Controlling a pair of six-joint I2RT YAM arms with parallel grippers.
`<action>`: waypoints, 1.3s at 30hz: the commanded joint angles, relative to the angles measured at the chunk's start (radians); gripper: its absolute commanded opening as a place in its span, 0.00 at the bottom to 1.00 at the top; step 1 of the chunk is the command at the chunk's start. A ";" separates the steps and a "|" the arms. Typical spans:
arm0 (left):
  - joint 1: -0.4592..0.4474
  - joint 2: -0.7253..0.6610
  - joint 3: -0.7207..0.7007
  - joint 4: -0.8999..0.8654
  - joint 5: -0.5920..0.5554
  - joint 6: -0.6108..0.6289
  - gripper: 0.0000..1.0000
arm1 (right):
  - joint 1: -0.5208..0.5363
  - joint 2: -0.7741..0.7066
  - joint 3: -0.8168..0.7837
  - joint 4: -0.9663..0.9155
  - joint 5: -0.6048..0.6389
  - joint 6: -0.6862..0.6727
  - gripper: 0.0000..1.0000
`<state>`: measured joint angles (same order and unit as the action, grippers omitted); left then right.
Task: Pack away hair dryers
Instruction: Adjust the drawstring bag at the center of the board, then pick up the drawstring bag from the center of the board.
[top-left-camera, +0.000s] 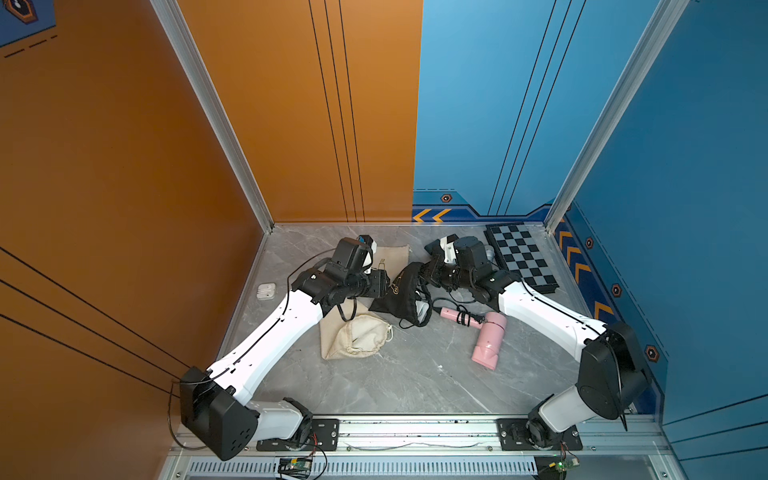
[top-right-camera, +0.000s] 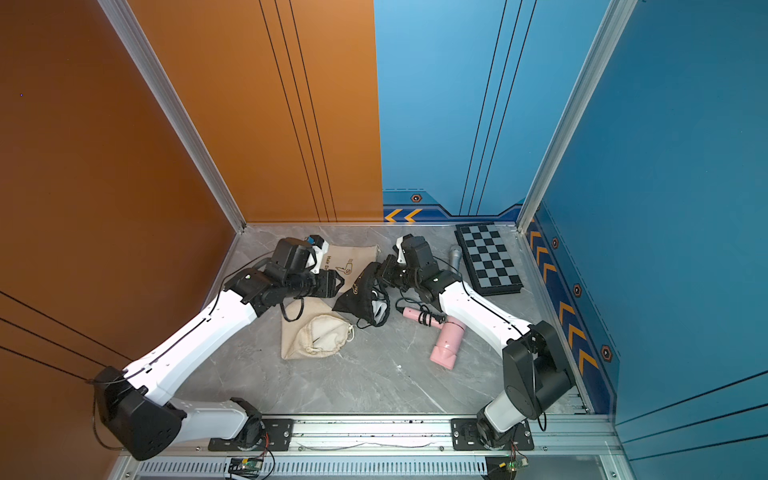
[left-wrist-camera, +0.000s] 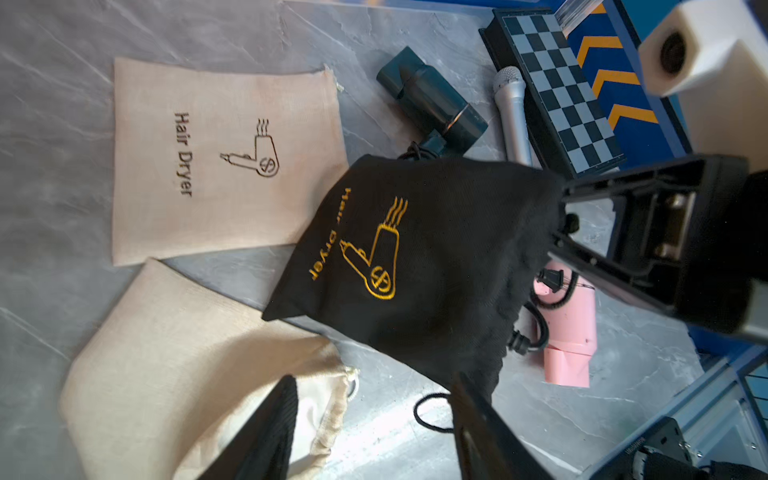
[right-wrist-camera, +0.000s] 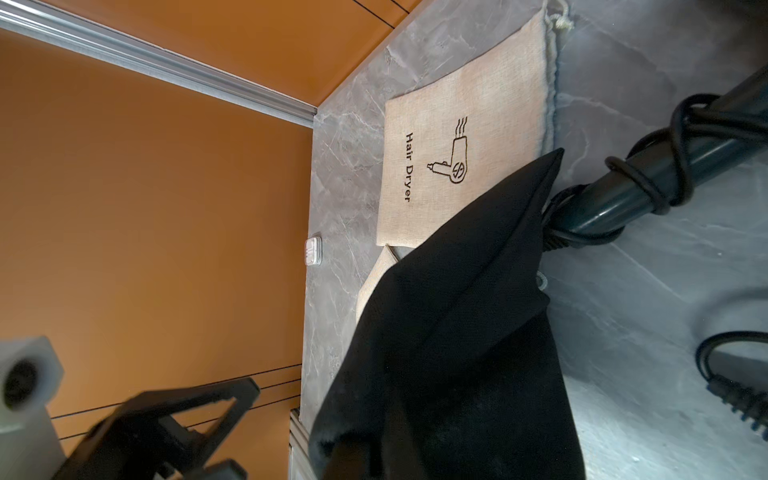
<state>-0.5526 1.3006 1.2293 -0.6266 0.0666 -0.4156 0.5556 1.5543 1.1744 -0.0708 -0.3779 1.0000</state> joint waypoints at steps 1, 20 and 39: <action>-0.069 -0.088 -0.085 0.090 0.029 -0.041 0.59 | 0.004 -0.007 0.039 -0.025 0.005 0.040 0.00; -0.368 0.011 -0.256 0.343 -0.184 -0.189 0.60 | 0.029 -0.006 0.128 -0.184 0.115 0.023 0.00; -0.406 0.190 -0.139 0.257 -0.366 -0.213 0.48 | 0.028 -0.045 0.131 -0.192 0.125 0.012 0.00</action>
<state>-0.9478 1.4719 1.0718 -0.3332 -0.2588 -0.6289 0.5823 1.5539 1.2690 -0.2523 -0.2752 1.0256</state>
